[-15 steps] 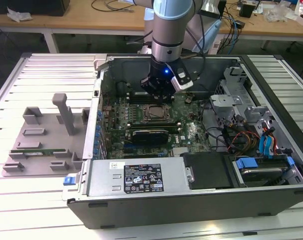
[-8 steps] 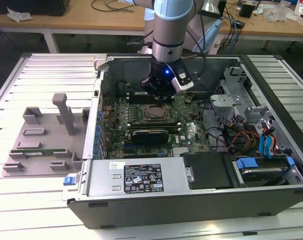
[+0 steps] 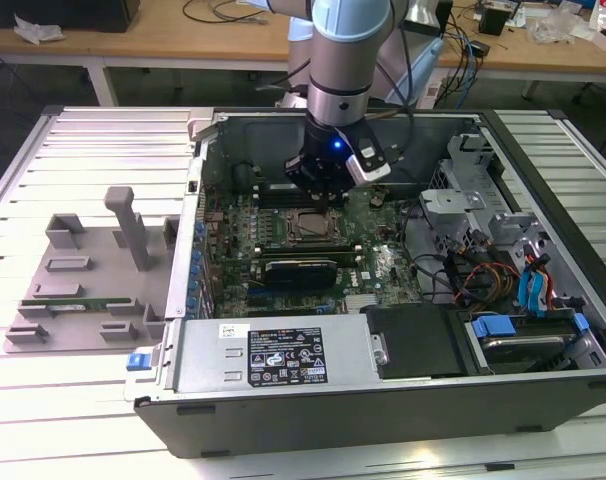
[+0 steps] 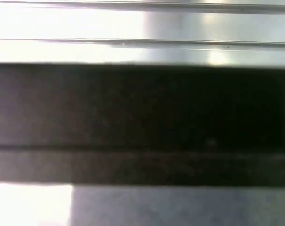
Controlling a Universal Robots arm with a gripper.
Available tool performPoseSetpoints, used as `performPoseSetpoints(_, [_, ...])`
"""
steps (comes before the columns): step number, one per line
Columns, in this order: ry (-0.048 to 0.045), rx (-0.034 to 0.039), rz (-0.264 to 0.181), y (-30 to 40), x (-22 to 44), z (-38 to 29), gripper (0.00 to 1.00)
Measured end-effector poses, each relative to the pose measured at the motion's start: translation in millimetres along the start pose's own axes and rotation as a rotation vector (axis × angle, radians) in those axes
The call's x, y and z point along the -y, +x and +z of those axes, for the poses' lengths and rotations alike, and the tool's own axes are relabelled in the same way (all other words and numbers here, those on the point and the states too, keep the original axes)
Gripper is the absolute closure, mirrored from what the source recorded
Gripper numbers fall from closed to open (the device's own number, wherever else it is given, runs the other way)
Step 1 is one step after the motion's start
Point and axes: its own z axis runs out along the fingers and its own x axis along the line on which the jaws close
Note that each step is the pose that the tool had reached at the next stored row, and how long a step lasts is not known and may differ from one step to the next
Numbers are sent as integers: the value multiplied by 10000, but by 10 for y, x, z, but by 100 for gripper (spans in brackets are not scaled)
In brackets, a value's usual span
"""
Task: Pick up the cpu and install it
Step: 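Install the first cpu locking lever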
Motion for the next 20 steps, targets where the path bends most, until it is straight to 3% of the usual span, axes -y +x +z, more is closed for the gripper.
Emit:
performPoseSetpoints(5, [8, -10, 0, -11, 4, 9, 89])
performPoseSetpoints(10, [0, 7, -1, -3, -1, -68, 89])
performPoseSetpoints(14, [3, 64, -4, 121, -5, -75, 89])
performPoseSetpoints(20, [4, 66, -14, 152, -67, -73, 89])
